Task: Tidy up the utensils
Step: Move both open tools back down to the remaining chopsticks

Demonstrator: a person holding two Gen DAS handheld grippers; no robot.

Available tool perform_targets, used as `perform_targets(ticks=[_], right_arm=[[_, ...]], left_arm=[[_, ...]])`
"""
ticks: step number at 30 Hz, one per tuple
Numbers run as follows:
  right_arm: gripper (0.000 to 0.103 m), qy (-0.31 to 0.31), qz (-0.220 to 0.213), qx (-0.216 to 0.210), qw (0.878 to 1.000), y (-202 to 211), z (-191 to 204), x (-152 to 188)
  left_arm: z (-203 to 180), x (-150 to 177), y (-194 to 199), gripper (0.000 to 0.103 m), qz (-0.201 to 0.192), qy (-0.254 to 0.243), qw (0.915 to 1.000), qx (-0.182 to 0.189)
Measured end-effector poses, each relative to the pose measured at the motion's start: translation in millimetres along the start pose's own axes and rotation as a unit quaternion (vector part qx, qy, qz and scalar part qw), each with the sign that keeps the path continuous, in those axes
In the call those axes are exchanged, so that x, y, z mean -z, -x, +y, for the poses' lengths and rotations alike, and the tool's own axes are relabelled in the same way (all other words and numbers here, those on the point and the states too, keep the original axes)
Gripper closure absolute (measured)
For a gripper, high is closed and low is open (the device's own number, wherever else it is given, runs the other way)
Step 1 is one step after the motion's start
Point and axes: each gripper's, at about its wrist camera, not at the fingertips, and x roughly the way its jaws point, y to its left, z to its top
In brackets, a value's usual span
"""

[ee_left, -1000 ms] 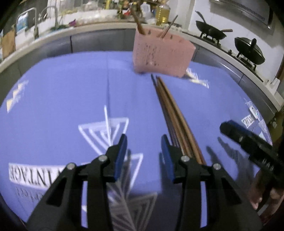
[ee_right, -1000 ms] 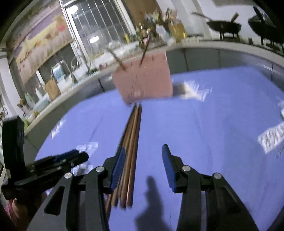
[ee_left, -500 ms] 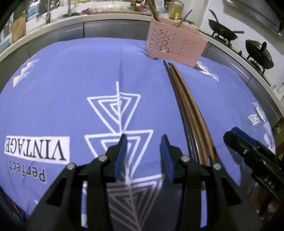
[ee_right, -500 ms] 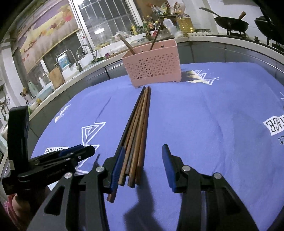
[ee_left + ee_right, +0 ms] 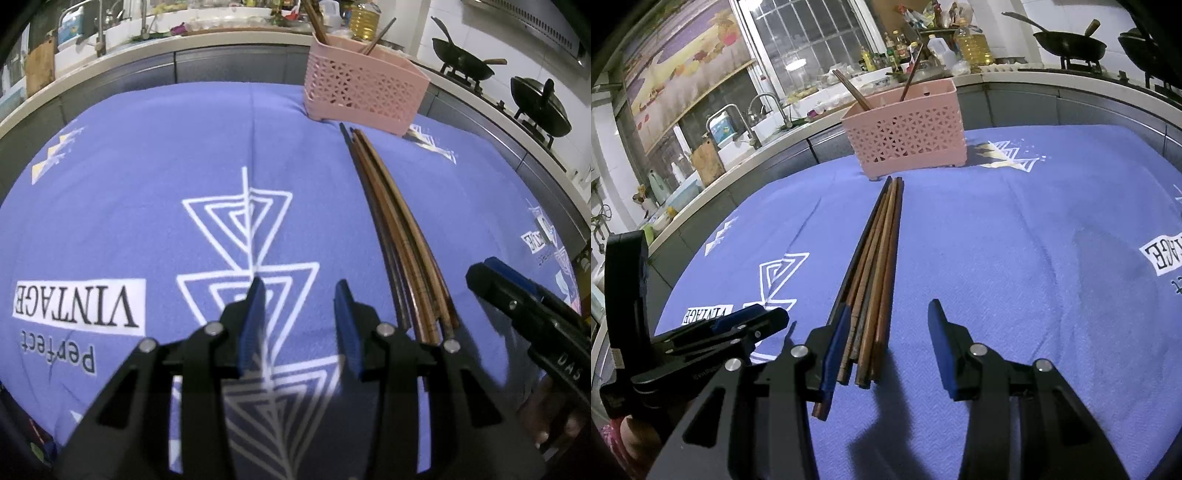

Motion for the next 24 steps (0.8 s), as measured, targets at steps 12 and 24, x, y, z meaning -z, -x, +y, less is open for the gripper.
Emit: perform_targets(ticks=[12,24], right_arm=[[0.087,0.020,0.027,-0.006,0.999,-9.7,2.7,4.0],[0.087,0.051,0.029,0.052,0.997,-17.3,3.9,6.4]], left_arm=[[-4.0,4.1,0.5,0.065,-0.006,-0.009,0.9999,-0.007],[-15.3,-6.0,5.4,0.058,-0.007,-0.017,0.9992,0.035]])
